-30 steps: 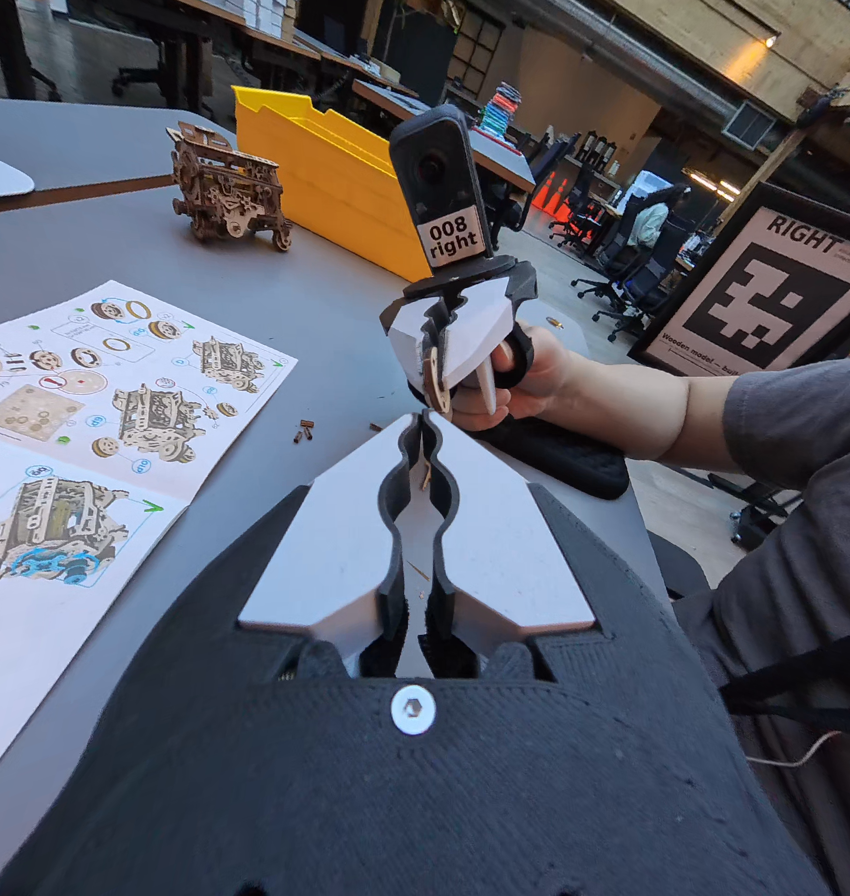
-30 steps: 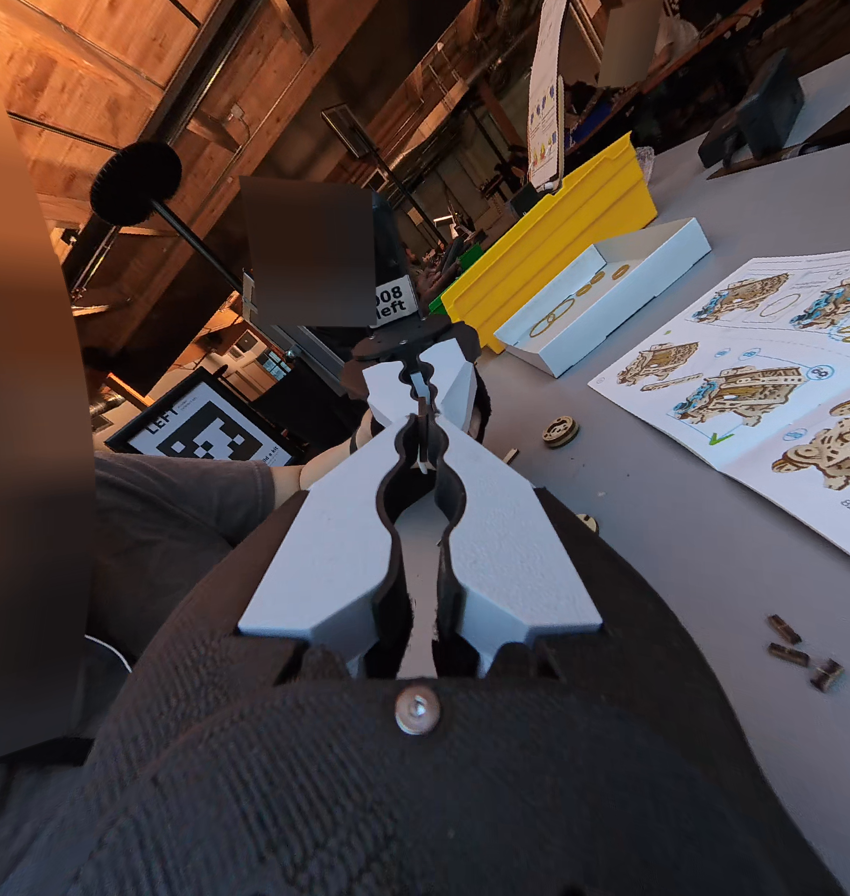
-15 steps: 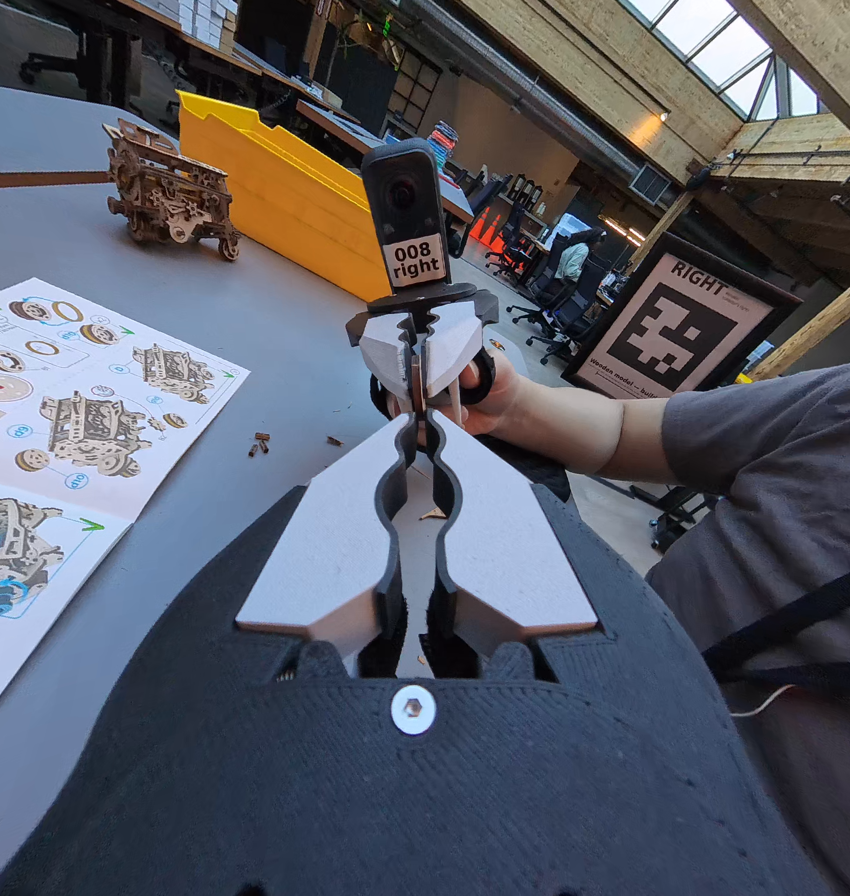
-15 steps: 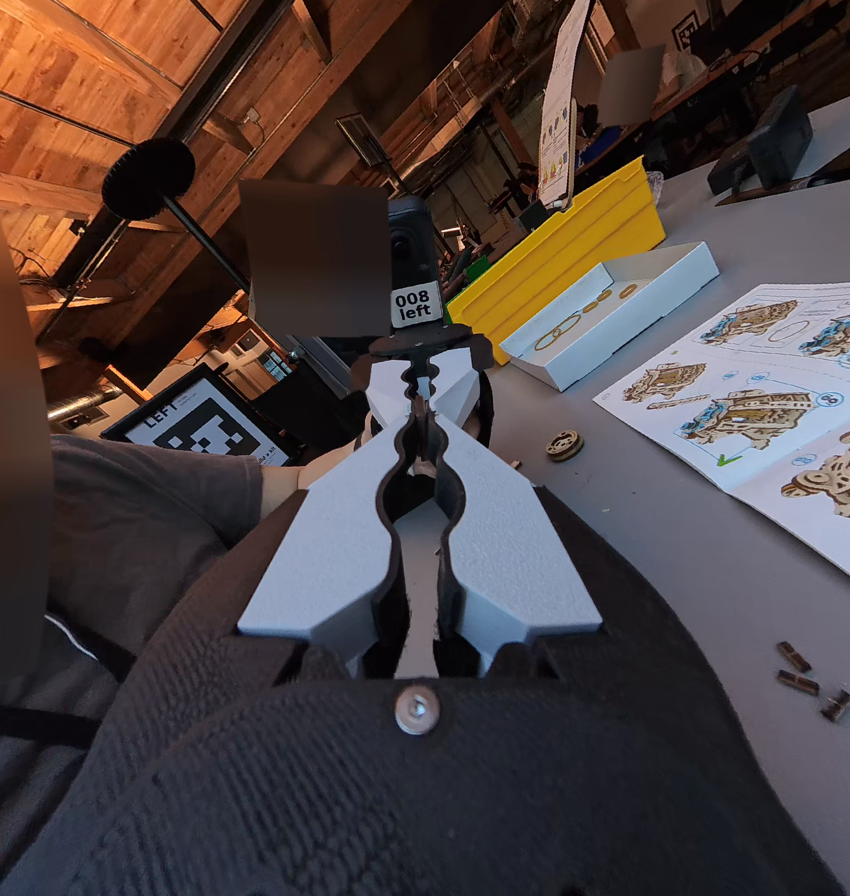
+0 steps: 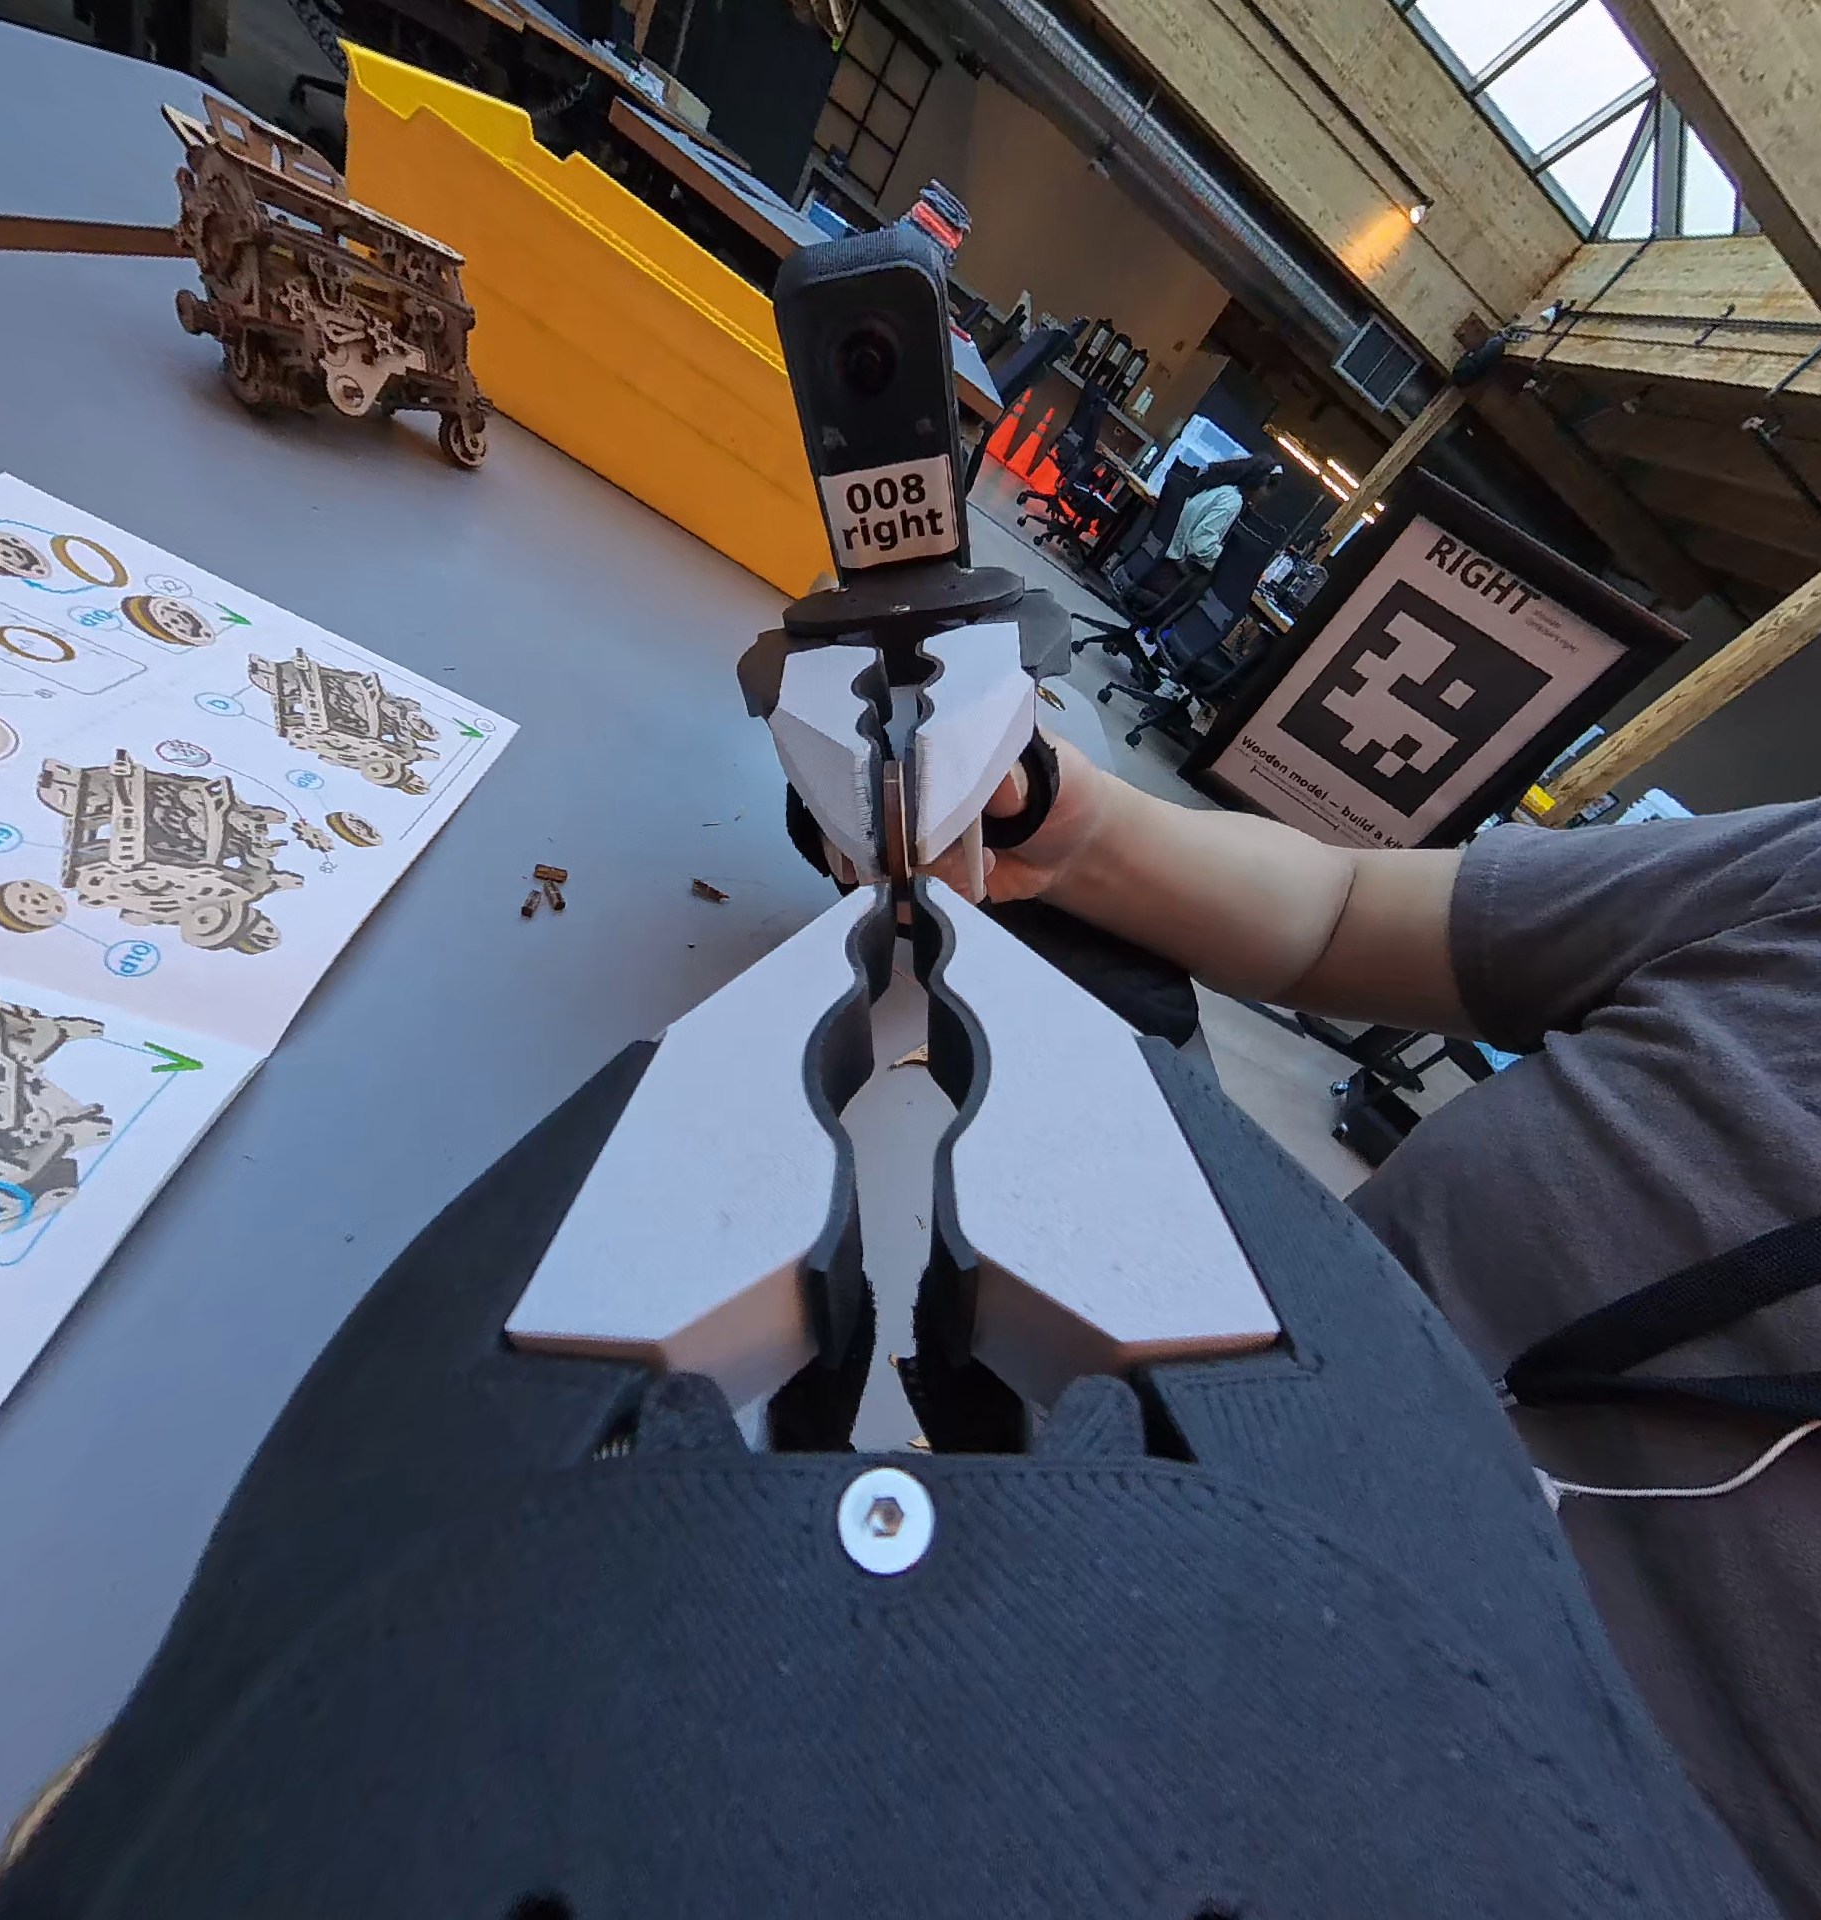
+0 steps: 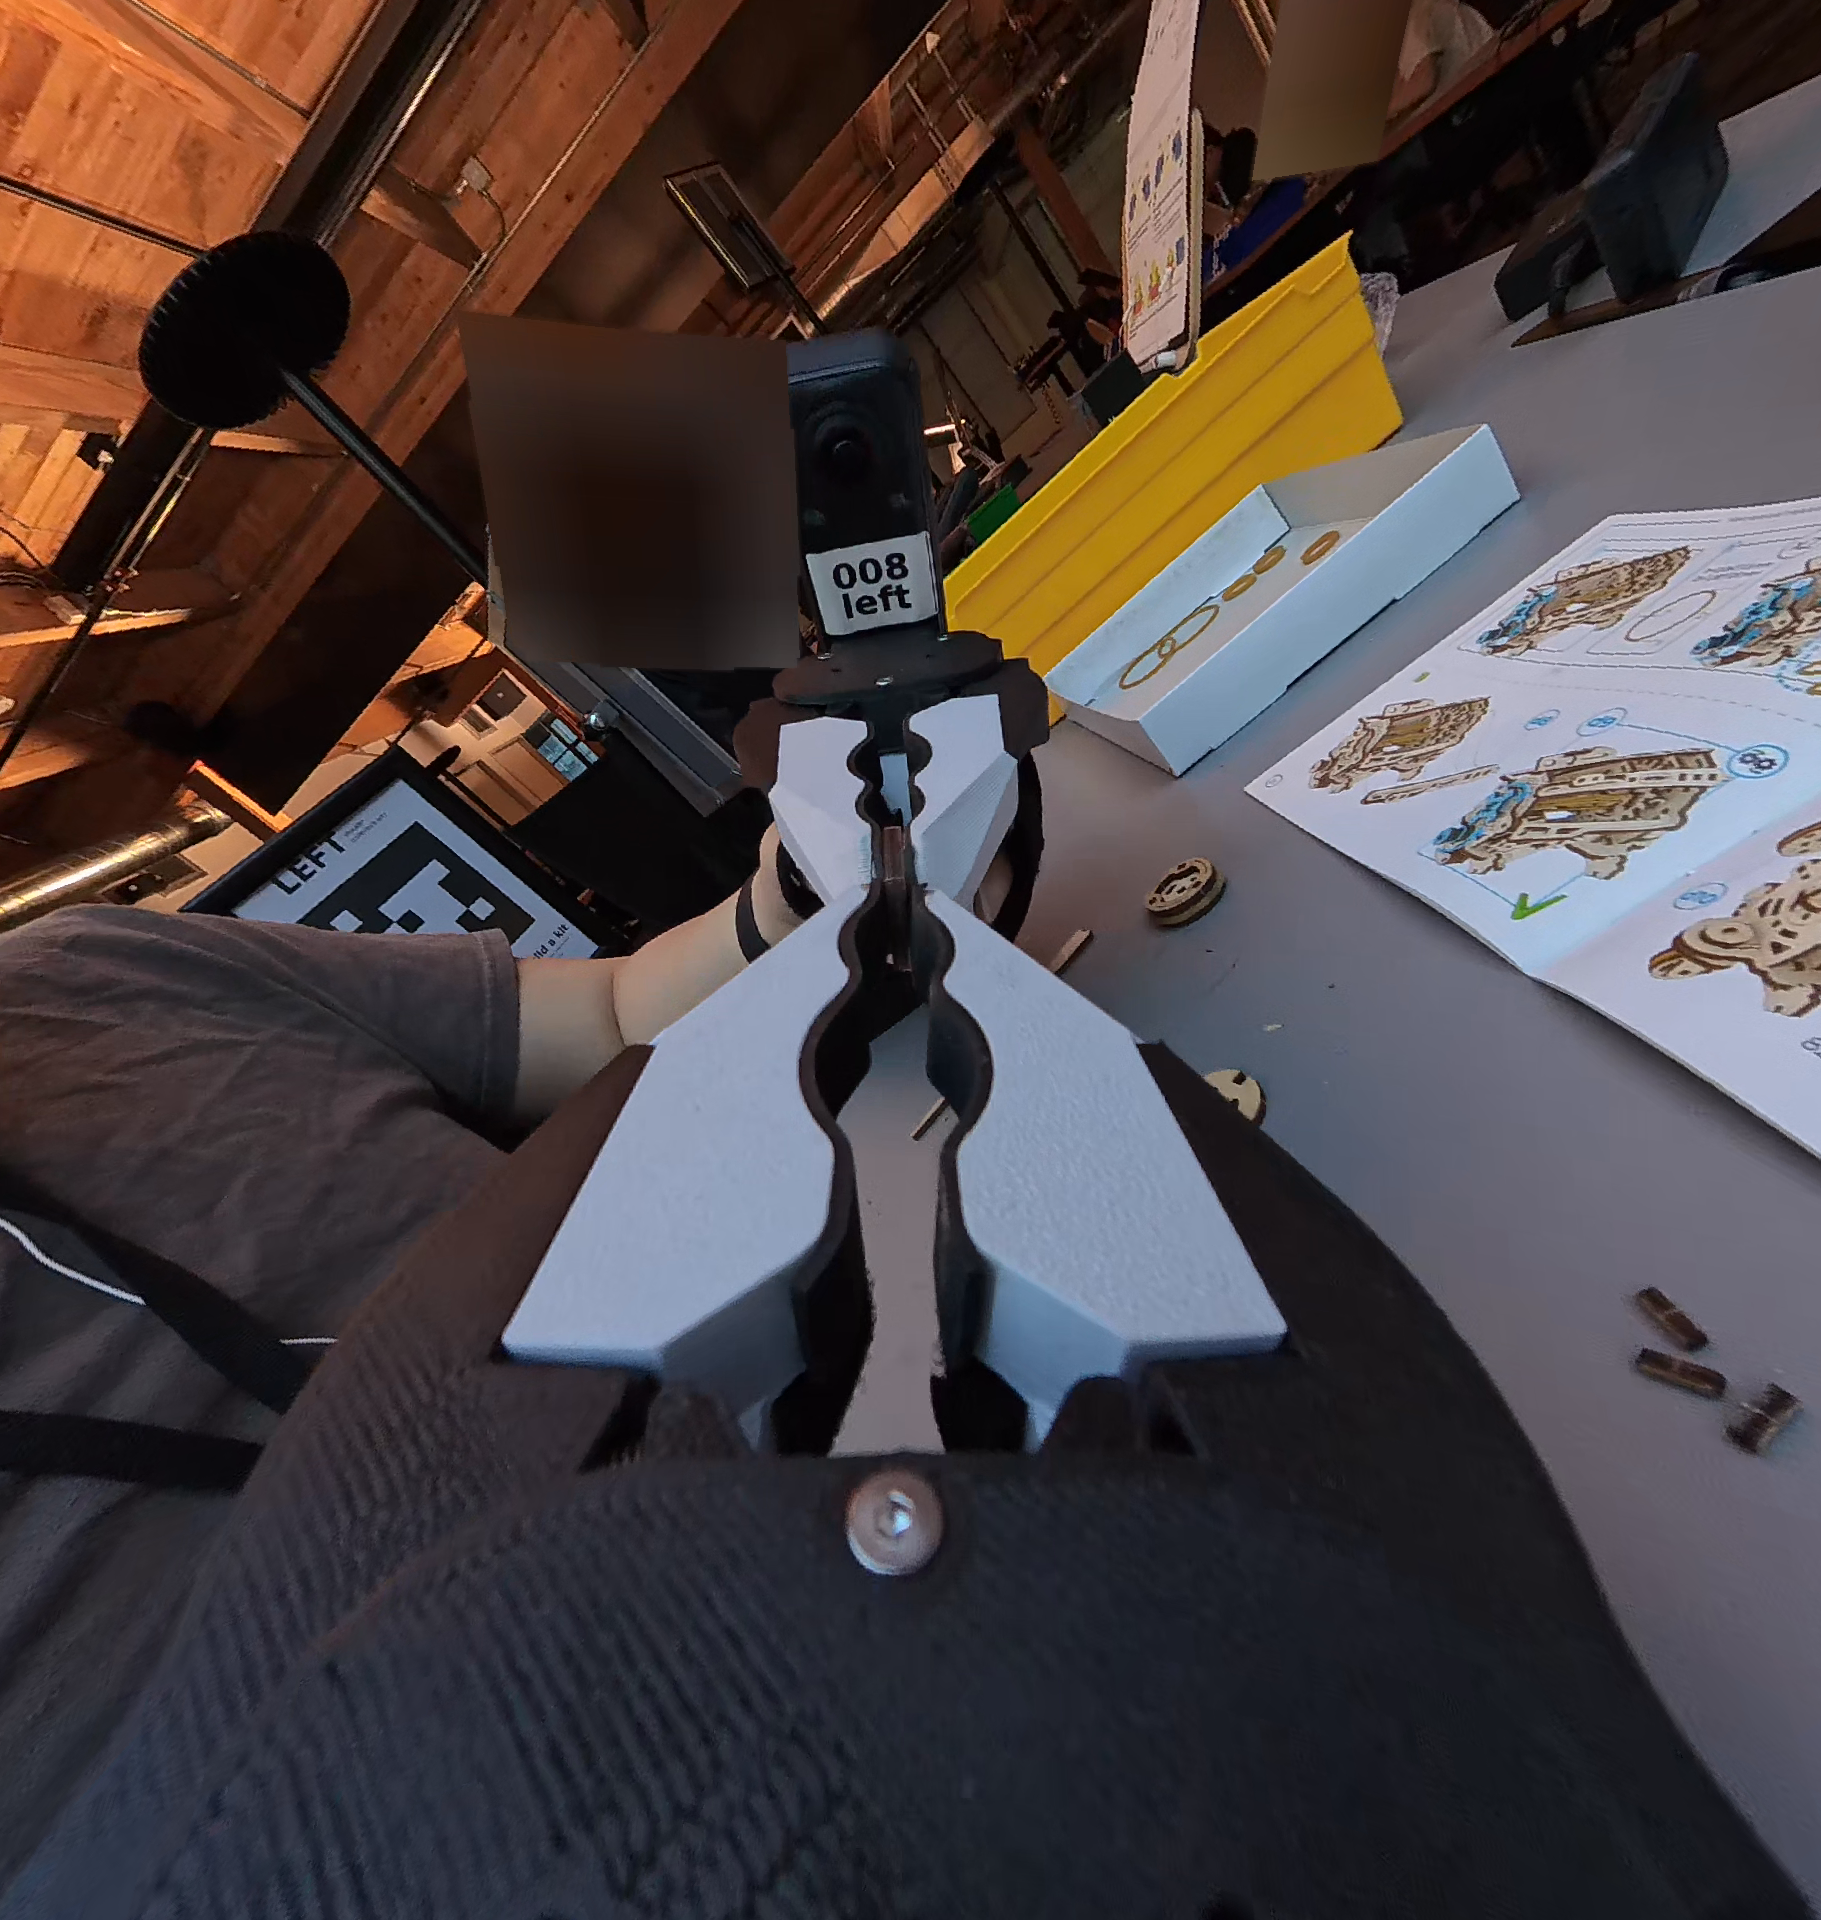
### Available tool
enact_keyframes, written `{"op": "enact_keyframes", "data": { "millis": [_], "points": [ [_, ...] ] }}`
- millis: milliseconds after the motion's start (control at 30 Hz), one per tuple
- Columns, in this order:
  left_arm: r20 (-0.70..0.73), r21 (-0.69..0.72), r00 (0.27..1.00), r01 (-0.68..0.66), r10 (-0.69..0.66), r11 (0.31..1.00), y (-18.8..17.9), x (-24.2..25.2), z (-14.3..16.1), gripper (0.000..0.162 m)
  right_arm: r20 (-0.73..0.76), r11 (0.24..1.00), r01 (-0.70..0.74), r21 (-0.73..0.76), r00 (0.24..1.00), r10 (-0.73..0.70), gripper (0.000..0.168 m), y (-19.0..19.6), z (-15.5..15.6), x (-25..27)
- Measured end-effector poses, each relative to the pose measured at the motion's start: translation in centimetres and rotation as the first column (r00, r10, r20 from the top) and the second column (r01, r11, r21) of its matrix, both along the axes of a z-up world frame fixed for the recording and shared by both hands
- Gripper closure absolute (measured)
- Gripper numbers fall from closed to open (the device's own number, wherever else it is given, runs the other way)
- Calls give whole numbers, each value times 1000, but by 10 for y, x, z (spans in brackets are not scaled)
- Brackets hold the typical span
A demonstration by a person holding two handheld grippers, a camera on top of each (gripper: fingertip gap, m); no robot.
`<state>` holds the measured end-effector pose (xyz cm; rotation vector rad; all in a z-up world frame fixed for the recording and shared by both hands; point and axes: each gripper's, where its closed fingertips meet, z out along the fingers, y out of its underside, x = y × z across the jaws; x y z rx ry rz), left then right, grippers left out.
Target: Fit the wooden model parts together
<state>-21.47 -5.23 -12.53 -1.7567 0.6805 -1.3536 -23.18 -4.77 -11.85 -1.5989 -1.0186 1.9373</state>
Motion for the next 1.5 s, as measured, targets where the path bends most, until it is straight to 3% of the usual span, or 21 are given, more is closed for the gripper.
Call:
{"op": "enact_keyframes", "data": {
  "millis": [567,833,1500],
  "points": [
    [-62,13,998,-11,12,1000,1,0,-6,162,8,998,28,-50,1000,-28,166,1,-6,0],
    [-85,9,996,-16,17,1000,2,-2,-9,161,7,989,23,-144,1000,-22,166,3,-9,-2],
    [-28,-76,999,18,-20,997,1,-1,-15,160,54,999,42,-30,998,-40,168,1,-16,-1]
  ]
}}
